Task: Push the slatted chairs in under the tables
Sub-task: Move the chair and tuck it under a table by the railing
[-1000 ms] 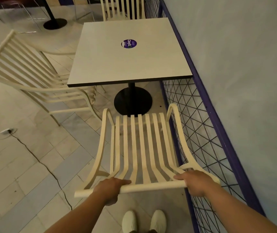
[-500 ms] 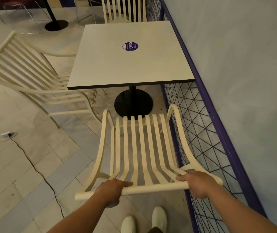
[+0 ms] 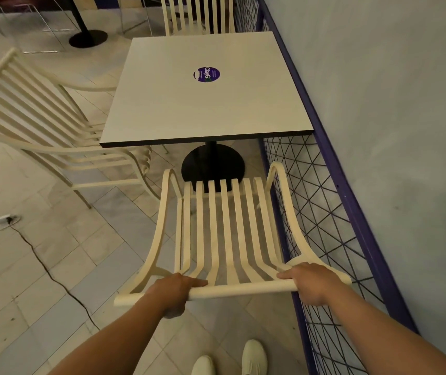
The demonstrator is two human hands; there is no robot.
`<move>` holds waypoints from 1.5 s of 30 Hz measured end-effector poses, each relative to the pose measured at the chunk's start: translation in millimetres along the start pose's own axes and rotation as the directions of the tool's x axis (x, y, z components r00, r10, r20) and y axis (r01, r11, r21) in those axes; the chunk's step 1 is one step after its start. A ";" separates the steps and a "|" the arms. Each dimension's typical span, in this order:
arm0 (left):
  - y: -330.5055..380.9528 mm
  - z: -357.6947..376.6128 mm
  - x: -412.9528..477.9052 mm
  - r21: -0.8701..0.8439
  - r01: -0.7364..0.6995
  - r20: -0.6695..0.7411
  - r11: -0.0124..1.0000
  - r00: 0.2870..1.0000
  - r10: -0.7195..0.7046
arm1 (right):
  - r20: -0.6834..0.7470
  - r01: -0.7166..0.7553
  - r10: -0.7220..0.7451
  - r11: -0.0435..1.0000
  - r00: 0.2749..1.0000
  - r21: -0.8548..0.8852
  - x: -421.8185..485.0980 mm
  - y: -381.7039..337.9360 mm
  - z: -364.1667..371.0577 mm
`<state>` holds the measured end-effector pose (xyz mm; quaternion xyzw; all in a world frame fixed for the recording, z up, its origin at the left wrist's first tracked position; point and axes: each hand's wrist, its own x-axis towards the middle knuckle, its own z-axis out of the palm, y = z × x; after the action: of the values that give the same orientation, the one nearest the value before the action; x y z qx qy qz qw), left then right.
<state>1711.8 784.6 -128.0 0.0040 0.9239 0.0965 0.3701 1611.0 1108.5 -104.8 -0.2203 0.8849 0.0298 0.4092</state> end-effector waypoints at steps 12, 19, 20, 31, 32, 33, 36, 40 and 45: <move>-7.1 -5.0 -0.8 -0.005 -0.031 0.010 0.999 0.999 0.031 | -0.019 -0.002 0.002 1.000 1.000 0.025 2.0 2.1 -3.8; -4.6 -12.7 5.7 -0.014 -0.054 -0.009 0.998 0.998 0.054 | -0.036 0.002 -0.001 1.000 0.999 0.022 3.8 8.4 -6.4; -4.2 -12.9 7.8 -0.014 -0.058 -0.020 0.998 0.998 0.057 | -0.030 -0.006 0.007 1.000 1.000 0.031 4.8 9.9 -7.6; 0.8 -16.5 21.8 0.008 0.025 -0.013 1.000 1.000 -0.025 | 0.003 0.022 -0.022 0.999 1.000 0.046 4.5 17.1 -20.0; 1.7 -17.2 22.9 0.014 0.024 -0.008 1.000 1.000 -0.024 | 0.004 0.023 -0.023 0.999 1.000 0.037 5.5 18.0 -21.4; 3.0 -18.6 23.5 0.016 0.012 -0.006 1.000 1.000 -0.012 | 0.006 0.019 -0.019 0.999 1.000 0.034 7.3 19.8 -22.9; 8.5 -25.6 25.4 0.027 -0.026 -0.031 0.999 0.999 0.027 | 0.000 0.018 -0.018 0.999 1.000 0.032 12.1 26.6 -28.1; 7.0 -26.7 29.5 0.022 -0.031 -0.052 0.999 0.998 0.032 | -0.013 0.034 -0.033 0.999 0.999 0.014 16.9 29.6 -31.7; 9.6 -29.7 29.0 0.018 -0.048 -0.071 0.999 0.996 0.049 | -0.019 0.034 -0.034 0.999 0.999 0.005 19.9 31.4 -31.0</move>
<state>1669.8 791.1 -125.1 0.0260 0.9369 0.0979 0.3345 1564.7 1122.3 -102.9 -0.2343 0.8850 0.0183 0.4018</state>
